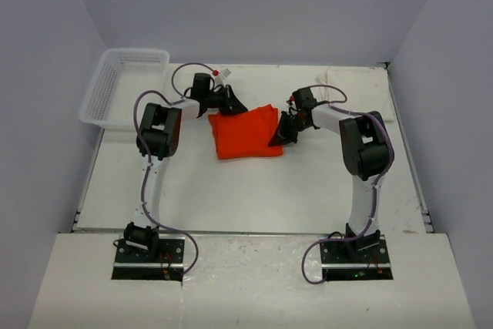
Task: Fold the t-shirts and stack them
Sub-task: Fold the long partially folded tshirt into a neat square
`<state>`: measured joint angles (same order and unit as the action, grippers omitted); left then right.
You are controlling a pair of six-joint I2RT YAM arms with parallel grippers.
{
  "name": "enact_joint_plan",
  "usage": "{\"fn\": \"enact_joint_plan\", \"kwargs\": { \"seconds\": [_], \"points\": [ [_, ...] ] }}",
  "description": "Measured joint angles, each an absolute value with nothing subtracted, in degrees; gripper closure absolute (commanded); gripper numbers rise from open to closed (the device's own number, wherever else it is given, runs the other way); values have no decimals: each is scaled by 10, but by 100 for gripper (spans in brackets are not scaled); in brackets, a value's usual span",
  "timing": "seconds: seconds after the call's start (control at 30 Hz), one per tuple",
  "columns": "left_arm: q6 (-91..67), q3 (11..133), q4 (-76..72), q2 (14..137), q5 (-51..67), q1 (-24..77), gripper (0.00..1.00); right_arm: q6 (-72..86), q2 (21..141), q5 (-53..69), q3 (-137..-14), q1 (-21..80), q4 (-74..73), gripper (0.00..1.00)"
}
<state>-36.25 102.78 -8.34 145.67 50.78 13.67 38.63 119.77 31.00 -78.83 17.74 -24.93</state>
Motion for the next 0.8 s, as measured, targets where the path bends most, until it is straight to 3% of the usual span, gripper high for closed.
{"fn": "enact_joint_plan", "kwargs": {
  "seconds": [0.2,0.47,0.63,0.8],
  "points": [
    [-343,924,-91,1389,500,125,99,353,1128,288,-700,184,-224,100],
    [-310,903,-33,1286,473,124,94,299,1019,265,-664,196,-227,100],
    [-304,888,-29,1171,457,142,91,288,1005,266,-735,196,-256,100],
    [-309,821,-40,1099,425,201,91,278,1078,278,-868,196,-280,100]
  ]
}}
